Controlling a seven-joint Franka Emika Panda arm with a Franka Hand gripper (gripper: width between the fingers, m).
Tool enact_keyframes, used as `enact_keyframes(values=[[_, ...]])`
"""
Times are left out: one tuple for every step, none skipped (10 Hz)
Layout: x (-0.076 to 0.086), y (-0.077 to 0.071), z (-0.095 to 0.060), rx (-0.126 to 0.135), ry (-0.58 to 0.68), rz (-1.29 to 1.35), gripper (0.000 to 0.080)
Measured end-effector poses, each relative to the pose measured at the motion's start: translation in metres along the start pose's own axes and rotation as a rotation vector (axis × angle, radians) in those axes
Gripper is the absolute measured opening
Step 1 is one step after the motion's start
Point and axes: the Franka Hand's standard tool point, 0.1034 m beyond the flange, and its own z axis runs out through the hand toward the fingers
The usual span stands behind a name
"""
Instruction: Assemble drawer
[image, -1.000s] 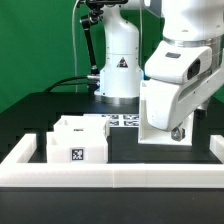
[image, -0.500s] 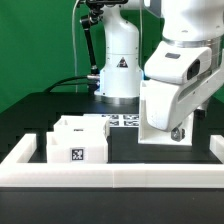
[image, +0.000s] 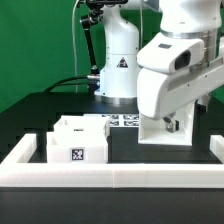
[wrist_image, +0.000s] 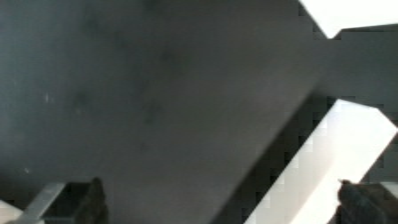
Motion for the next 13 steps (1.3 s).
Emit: enact_keyframes(values=[[-0.002,-0.004,-0.002,0.006,0.001,0.087,0.065],[-0.001,-0.003,0.001,0.008,0.0,0.125,0.065],[-0.001,-0.003,0.002,0.009,-0.001,0.193,0.065],[-0.001,-0.004,0.002,0.009,-0.002,0.269,0.065],[-0.001,-0.004,0.001,0.008,-0.002,0.33,0.065],[-0.002,-0.006,-0.007,-0.001,0.018,0.488,0.065],[-0.008,-0.014,-0.014,-0.02,0.035,0.565,0.065],[-0.014,-0.027,-0.024,-0.028,0.043,0.684,0.065],[-0.017,-0.038,-0.037,-0.036,0.06,0.761,0.065],[-0.022,-0.044,-0.045,-0.043,0.07,0.748,0.065],[-0.03,-0.049,-0.051,-0.049,0.076,0.747,0.065],[-0.04,-0.054,-0.053,-0.054,0.082,0.748,0.065],[-0.048,-0.056,-0.052,-0.057,0.081,0.748,0.065]])
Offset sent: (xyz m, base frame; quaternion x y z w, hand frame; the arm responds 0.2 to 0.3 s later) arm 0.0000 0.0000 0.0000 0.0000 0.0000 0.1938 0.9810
